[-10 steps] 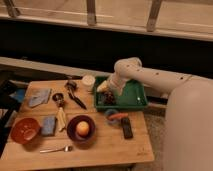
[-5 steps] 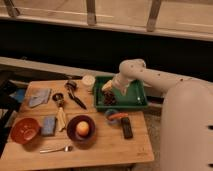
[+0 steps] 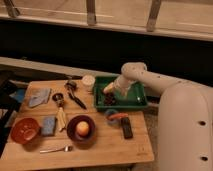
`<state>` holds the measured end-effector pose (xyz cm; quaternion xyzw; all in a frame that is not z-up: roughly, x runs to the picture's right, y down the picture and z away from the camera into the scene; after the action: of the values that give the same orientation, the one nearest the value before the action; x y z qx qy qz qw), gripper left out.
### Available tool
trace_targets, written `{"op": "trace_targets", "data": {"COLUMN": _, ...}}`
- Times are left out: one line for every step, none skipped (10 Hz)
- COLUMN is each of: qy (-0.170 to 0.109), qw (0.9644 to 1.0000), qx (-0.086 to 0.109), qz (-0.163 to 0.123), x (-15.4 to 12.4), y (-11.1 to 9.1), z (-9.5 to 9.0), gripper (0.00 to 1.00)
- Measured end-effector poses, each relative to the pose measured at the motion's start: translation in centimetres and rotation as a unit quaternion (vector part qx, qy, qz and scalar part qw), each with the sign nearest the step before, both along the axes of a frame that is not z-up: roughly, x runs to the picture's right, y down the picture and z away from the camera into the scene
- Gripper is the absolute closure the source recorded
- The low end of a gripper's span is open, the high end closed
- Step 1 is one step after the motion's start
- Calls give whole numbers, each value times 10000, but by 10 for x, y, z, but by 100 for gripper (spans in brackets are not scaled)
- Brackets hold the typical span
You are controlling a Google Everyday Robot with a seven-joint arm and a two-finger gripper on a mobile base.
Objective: Place grapes in red bowl
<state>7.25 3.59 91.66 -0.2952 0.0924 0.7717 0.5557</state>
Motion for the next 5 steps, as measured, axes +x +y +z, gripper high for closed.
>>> {"op": "trace_targets", "data": {"qy": -131, "qw": 9999, "qx": -95, "qz": -22, "x": -13, "y": 9, "z": 2, "gripper": 20}}
{"op": "trace_targets", "data": {"qy": -246, "qw": 9996, "qx": -153, "qz": -60, "x": -25, "y": 15, "z": 2, "gripper": 22}}
{"op": "trace_targets", "data": {"qy": -363, "qw": 9991, "qx": -190, "qz": -112, "x": -35, "y": 19, "z": 1, "gripper": 28}}
{"op": "trace_targets", "data": {"qy": -442, "qw": 9986, "qx": -216, "qz": -171, "x": -42, "y": 22, "z": 1, "gripper": 35}}
{"op": "trace_targets", "data": {"qy": -540, "qw": 9980, "qx": -225, "qz": -250, "x": -49, "y": 26, "z": 2, "gripper": 48}}
